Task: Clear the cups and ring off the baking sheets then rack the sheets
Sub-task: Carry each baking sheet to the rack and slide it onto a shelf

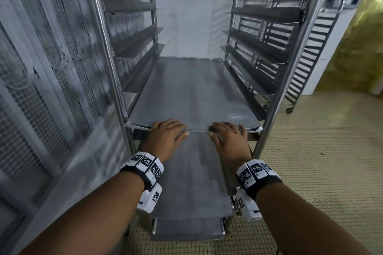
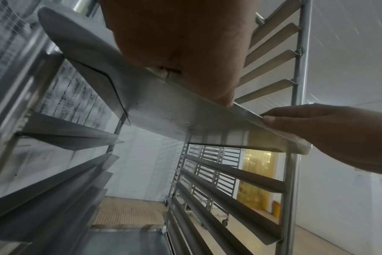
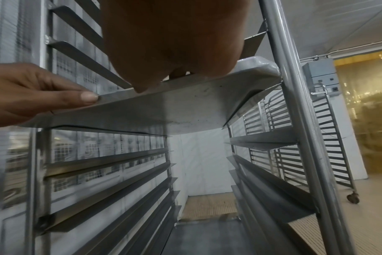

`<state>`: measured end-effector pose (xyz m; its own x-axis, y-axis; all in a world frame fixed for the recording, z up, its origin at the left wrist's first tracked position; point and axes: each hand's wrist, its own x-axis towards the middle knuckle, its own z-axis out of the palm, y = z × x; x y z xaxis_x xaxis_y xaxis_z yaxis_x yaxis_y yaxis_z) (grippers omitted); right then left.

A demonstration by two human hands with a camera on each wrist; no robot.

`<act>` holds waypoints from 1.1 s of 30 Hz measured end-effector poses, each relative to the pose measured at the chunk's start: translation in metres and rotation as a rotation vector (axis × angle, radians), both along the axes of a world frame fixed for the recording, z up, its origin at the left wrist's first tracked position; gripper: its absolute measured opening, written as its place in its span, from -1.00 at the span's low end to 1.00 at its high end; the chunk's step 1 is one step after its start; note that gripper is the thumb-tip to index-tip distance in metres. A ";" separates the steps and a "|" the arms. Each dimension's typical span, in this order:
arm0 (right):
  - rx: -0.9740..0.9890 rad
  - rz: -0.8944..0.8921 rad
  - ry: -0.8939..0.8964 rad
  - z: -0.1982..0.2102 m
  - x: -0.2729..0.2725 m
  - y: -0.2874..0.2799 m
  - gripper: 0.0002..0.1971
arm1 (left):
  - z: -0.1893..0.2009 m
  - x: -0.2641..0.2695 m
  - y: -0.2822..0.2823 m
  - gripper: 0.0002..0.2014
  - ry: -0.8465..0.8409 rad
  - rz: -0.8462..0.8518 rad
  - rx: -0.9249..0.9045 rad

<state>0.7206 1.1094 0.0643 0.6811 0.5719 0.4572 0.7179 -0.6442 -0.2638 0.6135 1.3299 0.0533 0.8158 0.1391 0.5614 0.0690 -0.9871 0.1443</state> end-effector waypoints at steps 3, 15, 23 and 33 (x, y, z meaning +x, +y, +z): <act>-0.015 -0.004 0.026 0.002 0.019 0.010 -0.59 | 0.000 0.019 0.011 -0.52 -0.009 -0.002 0.005; -0.051 0.014 0.080 0.005 0.064 0.037 -0.62 | -0.002 0.060 0.034 -0.55 -0.085 -0.011 -0.016; -0.088 -0.005 0.123 0.009 0.067 0.040 -0.62 | 0.001 0.063 0.035 -0.45 -0.057 0.004 -0.051; -0.070 -0.145 0.154 -0.038 0.001 -0.046 -0.56 | -0.041 0.059 -0.065 -0.49 -0.083 -0.099 -0.020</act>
